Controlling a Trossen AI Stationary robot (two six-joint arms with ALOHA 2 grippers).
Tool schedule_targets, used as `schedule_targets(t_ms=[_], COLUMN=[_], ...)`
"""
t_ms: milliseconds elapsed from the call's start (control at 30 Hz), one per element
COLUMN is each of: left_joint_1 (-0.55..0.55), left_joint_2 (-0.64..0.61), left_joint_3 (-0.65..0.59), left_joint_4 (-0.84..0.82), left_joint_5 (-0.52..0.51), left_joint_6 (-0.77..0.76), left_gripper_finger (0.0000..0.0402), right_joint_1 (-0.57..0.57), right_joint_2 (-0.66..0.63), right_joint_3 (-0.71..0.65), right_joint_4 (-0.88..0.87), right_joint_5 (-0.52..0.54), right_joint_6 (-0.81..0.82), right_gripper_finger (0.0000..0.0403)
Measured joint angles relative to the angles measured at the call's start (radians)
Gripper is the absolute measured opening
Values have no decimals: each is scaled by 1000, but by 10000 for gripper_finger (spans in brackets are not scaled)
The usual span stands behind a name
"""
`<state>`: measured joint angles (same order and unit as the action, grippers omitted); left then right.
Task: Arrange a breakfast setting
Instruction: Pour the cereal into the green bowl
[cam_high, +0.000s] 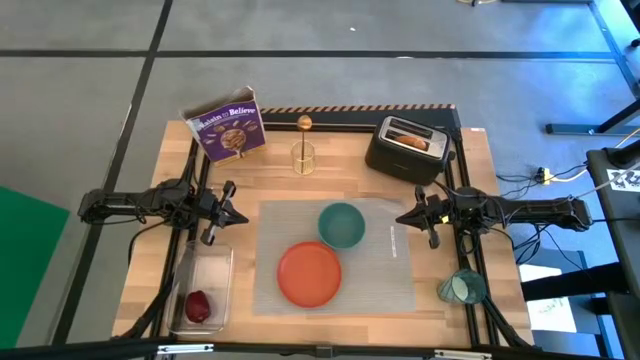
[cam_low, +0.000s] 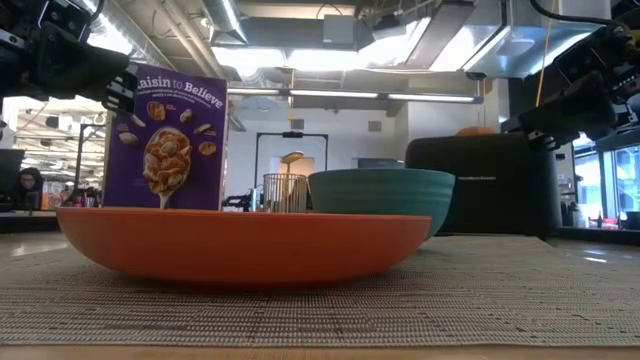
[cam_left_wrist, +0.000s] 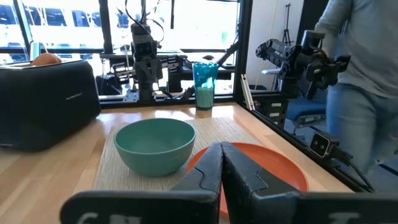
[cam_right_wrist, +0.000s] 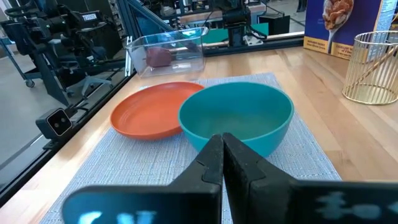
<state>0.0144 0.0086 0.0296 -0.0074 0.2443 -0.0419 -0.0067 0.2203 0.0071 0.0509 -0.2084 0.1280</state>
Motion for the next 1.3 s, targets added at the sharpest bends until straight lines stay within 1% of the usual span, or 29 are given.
schedule_targets(t_ms=[100, 167, 233, 333, 400, 467, 500, 533, 600, 667, 733, 867, 967, 1033, 1100, 1200, 1300], left_joint_1=[0, 0, 0, 0, 0, 0, 0, 0, 0, 0, 0, 0, 0, 0, 0, 0, 0], left_joint_2=[0, 0, 0, 0, 0, 0, 0, 0, 0, 0, 0, 0, 0, 0, 0, 0, 0], left_joint_3=[0, 0, 0, 0, 0, 0, 0, 0, 0, 0, 0, 0, -1, -1, -1, 0, 0], left_joint_4=[0, 0, 0, 0, 0, 0, 0, 0, 0, 0, 0, 0, 15, 66, 144, 297, 404], left_joint_5=[0, 0, 0, 0, -1, -1, -1, 0, 0, 0, 0, 0, -21, -28, -64, -196, -304], left_joint_6=[0, 0, 0, 0, 0, 0, 0, 0, 0, 0, 0, 0, 0, -21, -65, -162, -229], left_gripper_finger=[2, 2, 2, 2, 2, 2, 2, 2, 2, 2, 2, 2, 2, 2, 2, 2, 2], right_joint_1=[0, 0, 0, 0, -1, 0, -1, -1, 0, 0, 0, 0, 0, 0, 0, 0, 0], right_joint_2=[0, 0, 0, 0, 0, 0, 0, 0, 0, 0, -1, -1, 0, 0, 0, 8, 46], right_joint_3=[0, 0, 0, 0, 0, 0, 0, 0, 0, 0, 0, 0, 0, 0, 0, 12, 65], right_joint_4=[0, -3, -3, -3, 3, 12, 16, 29, 98, 179, 199, 220, 207, 224, 246, 285, 303], right_joint_5=[8, 39, 114, 289, 361, 399, 393, 370, 293, 272, 305, 427, 578, 638, 649, 619, 608], right_joint_6=[0, -1, -37, -109, -106, -78, -21, 79, 355, 584, 720, 932, 1027, 1042, 1042, 1039, 984], right_gripper_finger=[1, 1, 1, 1, 1, 1, 1, 1, 1, 1, 1, 1, 1, 1, 1, 1, 1])
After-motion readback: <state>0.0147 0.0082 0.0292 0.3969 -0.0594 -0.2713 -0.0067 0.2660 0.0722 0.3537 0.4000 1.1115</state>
